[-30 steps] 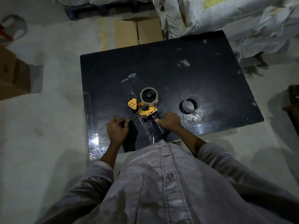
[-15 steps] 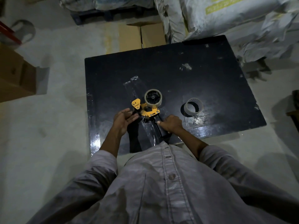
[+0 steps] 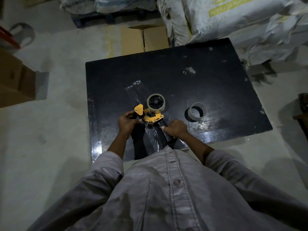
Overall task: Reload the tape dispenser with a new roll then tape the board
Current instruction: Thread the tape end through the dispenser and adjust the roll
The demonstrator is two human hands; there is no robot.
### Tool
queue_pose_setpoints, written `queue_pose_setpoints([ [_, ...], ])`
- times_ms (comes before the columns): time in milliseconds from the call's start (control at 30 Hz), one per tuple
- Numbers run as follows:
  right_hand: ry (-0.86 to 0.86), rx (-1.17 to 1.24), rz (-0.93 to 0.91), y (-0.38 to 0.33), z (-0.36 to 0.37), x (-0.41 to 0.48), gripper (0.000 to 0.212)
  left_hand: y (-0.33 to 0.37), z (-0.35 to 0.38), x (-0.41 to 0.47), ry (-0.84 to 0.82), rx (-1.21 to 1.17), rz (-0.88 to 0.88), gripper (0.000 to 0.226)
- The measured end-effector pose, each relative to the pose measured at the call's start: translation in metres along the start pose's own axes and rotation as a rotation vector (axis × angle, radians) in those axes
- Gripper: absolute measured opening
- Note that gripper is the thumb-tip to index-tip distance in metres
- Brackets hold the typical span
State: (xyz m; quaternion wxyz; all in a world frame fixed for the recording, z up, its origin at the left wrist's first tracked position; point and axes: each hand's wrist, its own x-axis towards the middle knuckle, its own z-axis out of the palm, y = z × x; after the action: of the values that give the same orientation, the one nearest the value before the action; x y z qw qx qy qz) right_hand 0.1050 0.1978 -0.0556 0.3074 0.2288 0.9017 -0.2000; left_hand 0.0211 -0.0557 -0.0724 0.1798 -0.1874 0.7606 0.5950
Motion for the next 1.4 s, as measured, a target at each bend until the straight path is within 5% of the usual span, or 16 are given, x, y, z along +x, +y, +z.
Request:
queue_pose_setpoints([
  [267,0.02,-0.008,-0.027,-0.003,-0.005,-0.005,0.081,-0.003,0.002,-0.005,0.024,-0.145,0.043,0.037],
  [400,0.014,-0.002,-0.029,-0.002,-0.005,-0.006,0.075,0.005,0.006,-0.001,0.023,-0.337,-0.209,0.017],
  [700,-0.006,0.042,-0.058,-0.003,-0.009,-0.011,0.066,0.012,-0.005,0.011,-0.219,-0.473,-0.544,0.022],
  [1000,-0.022,0.052,-0.045,-0.004,-0.008,-0.012,0.067,0.011,0.003,0.003,-0.199,-0.605,-0.55,0.014],
  [1400,-0.007,0.069,-0.038,-0.012,-0.015,-0.026,0.064,-0.001,0.015,-0.014,0.0,-0.477,-0.257,0.029],
])
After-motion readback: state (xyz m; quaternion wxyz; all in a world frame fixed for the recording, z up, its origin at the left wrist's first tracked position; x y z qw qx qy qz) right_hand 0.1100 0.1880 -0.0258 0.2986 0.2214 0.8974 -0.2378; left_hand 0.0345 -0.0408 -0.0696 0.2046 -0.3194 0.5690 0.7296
